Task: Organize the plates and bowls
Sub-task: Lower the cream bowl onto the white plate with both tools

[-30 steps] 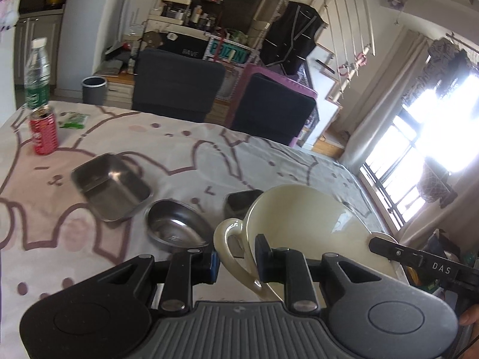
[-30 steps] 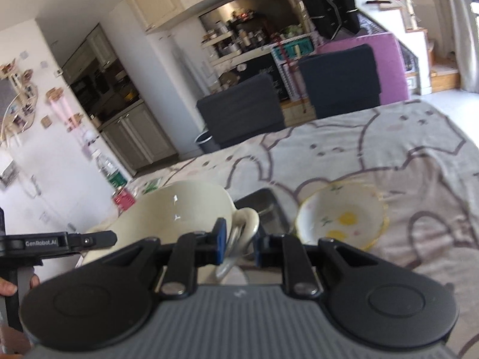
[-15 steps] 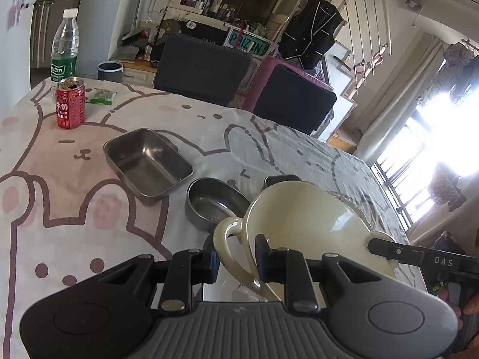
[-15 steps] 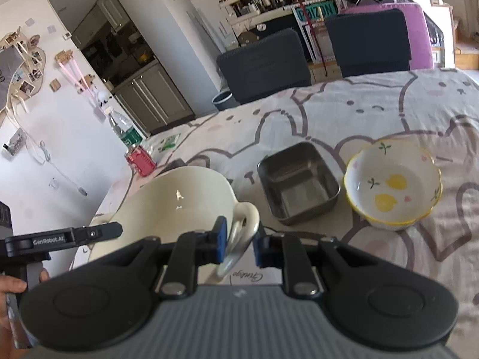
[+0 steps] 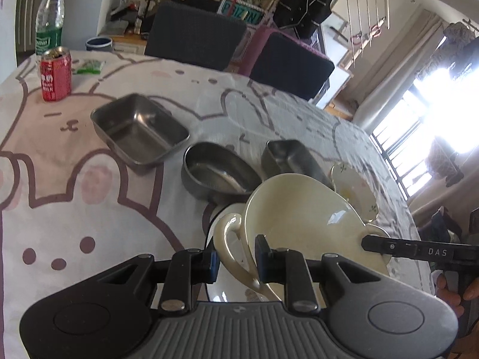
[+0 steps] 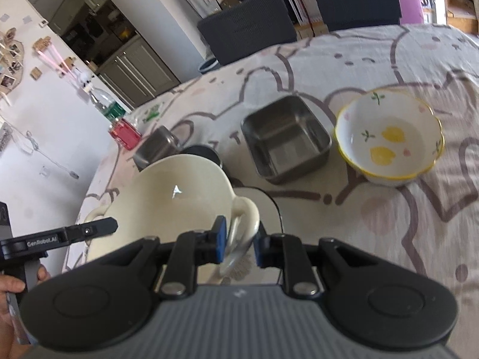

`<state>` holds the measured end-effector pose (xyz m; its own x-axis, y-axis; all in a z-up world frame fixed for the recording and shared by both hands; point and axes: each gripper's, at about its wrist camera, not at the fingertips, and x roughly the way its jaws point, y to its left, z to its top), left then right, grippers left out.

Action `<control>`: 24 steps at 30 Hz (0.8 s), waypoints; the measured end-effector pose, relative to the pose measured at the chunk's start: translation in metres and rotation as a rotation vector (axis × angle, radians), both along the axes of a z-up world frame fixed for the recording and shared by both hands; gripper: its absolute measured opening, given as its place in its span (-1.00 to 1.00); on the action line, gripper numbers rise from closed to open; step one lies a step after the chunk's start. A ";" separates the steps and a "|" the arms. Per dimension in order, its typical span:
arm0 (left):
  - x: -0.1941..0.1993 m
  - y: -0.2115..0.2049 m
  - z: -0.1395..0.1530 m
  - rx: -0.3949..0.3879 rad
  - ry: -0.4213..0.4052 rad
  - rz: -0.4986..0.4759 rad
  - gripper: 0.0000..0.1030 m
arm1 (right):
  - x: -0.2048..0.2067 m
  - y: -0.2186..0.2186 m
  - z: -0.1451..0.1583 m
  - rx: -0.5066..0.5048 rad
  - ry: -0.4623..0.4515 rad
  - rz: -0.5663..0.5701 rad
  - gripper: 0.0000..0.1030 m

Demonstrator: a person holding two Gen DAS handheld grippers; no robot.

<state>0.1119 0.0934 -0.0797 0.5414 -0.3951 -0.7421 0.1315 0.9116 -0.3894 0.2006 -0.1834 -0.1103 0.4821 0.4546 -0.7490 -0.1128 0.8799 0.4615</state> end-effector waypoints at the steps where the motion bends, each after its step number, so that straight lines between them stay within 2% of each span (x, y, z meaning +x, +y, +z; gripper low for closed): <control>1: 0.000 0.000 -0.003 -0.001 0.011 0.001 -0.50 | 0.000 0.000 -0.002 -0.001 0.012 0.000 -0.56; 7: 0.006 0.004 -0.017 -0.005 0.059 -0.005 -0.50 | -0.002 0.006 -0.012 -0.028 0.059 0.017 -0.55; 24: 0.018 0.003 -0.049 0.020 0.148 0.002 -0.42 | 0.009 0.023 -0.017 -0.100 0.102 0.039 -0.56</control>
